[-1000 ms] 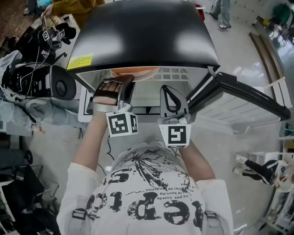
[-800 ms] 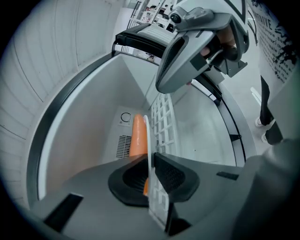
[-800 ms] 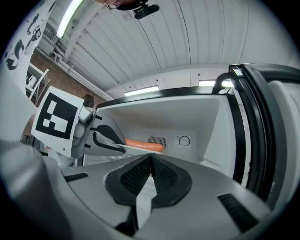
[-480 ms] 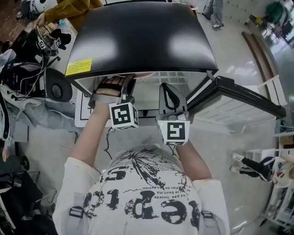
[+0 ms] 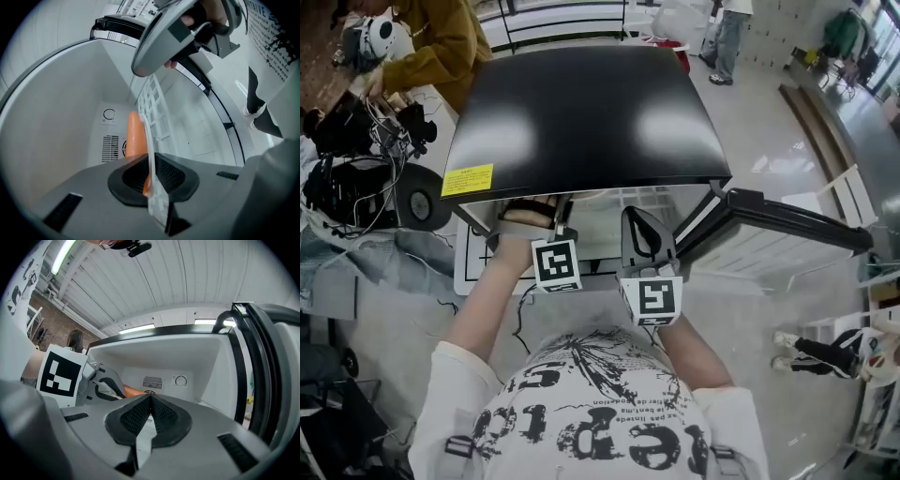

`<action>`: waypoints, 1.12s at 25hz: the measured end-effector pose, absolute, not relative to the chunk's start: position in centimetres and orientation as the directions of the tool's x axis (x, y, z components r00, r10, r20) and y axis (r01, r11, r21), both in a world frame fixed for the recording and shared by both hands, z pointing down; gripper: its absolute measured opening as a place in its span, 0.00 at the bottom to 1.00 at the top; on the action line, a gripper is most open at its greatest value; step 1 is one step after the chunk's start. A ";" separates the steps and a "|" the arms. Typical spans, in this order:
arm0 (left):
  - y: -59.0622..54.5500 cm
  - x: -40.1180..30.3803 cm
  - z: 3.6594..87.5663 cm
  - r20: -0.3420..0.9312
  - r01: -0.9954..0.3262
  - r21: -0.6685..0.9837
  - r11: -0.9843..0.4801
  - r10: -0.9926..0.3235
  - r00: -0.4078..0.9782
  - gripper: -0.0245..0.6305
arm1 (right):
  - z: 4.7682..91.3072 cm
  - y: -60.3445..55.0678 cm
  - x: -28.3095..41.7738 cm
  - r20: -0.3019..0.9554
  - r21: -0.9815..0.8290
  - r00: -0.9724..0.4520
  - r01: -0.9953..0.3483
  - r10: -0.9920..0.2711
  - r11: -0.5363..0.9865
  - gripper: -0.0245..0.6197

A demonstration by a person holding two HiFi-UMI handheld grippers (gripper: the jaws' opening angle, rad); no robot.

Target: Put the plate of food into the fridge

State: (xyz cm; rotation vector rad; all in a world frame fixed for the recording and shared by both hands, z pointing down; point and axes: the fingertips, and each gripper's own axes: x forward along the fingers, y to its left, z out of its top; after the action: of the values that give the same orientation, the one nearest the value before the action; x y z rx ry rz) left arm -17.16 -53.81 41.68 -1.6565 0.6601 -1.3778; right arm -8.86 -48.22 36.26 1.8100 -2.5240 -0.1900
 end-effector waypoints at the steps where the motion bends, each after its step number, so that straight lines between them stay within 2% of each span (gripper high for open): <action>1: -53.8 -16.9 41.5 0.511 0.100 -0.858 -0.505 -0.815 0.271 0.10 | 36.0 -48.4 -8.9 -0.052 0.120 -0.322 -0.942 -0.945 0.314 0.04; 5: -53.4 -16.2 41.1 0.520 0.040 -0.840 -0.541 -0.783 0.342 0.16 | 35.0 -47.8 -10.1 -0.095 0.215 -0.346 -0.923 -0.934 0.320 0.04; 11: -53.5 -15.5 40.2 0.491 0.006 -0.844 -0.536 -0.768 0.411 0.25 | 34.8 -48.3 -9.6 -0.097 0.224 -0.339 -0.924 -0.936 0.312 0.04; 14: -53.3 -15.5 39.8 0.467 -0.018 -0.850 -0.527 -0.767 0.440 0.31 | 35.0 -48.1 -9.4 -0.080 0.336 -0.323 -0.900 -0.943 0.279 0.04; 16: -53.6 -15.5 39.3 0.422 -0.089 -0.851 -0.517 -0.776 0.469 0.40 | 34.8 -48.1 -9.9 -0.097 0.361 -0.338 -0.888 -0.936 0.284 0.04; 19: -53.9 -15.5 38.8 0.348 -0.266 -0.811 -0.521 -0.796 0.495 0.40 | 34.5 -48.1 -10.0 -0.111 0.349 -0.357 -0.888 -0.927 0.300 0.04; 22: -53.8 -16.0 38.9 0.336 -0.428 -0.702 -0.570 -0.794 0.507 0.40 | 34.8 -47.9 -9.9 -0.095 0.358 -0.360 -0.882 -0.928 0.306 0.04; 25: -53.8 -16.3 39.0 0.343 -0.471 -0.670 -0.574 -0.802 0.489 0.41 | 35.0 -48.1 -10.1 -0.101 0.344 -0.362 -0.887 -0.927 0.309 0.04; 28: -53.4 -15.6 38.8 0.360 -0.517 -0.571 -0.638 -0.761 0.540 0.46 | 34.8 -48.5 -10.4 -0.112 0.338 -0.372 -0.886 -0.922 0.316 0.04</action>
State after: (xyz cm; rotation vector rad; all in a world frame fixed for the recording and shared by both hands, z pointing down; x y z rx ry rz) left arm -15.59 -53.38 38.85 -2.3827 1.0441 -0.8373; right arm -10.41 -48.47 34.84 1.6993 -2.4645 -0.5298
